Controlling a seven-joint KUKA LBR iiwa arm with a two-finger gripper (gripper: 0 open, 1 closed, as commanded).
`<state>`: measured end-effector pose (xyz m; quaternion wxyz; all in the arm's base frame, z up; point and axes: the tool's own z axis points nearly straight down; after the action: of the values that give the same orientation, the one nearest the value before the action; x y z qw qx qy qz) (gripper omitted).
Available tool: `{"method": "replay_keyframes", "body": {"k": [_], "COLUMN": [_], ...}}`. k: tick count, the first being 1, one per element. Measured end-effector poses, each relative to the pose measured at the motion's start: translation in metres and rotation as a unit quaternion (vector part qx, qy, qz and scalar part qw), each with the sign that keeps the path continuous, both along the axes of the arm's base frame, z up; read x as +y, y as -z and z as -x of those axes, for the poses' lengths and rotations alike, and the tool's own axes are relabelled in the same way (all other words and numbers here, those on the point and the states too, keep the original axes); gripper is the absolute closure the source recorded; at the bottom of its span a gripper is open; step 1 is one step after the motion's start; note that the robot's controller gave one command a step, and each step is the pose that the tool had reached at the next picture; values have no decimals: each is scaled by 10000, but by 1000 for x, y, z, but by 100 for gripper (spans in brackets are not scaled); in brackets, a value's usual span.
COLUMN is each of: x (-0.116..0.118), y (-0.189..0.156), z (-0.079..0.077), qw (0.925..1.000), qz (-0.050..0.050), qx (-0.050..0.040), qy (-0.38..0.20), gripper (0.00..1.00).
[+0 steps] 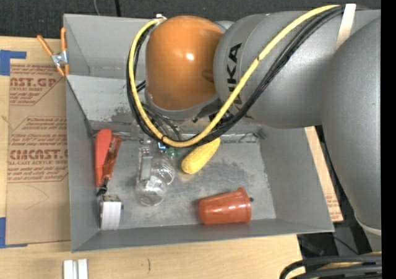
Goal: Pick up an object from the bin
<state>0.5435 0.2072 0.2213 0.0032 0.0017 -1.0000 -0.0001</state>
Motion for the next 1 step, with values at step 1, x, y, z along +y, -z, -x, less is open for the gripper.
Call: {"method": "replay_keyframes", "body": {"k": [1], "x": [-1], "y": [-5], "z": [-2], "qw": [10000], "qz": [-8], "qx": [-38], "qy": [10], "gripper": [0]}}
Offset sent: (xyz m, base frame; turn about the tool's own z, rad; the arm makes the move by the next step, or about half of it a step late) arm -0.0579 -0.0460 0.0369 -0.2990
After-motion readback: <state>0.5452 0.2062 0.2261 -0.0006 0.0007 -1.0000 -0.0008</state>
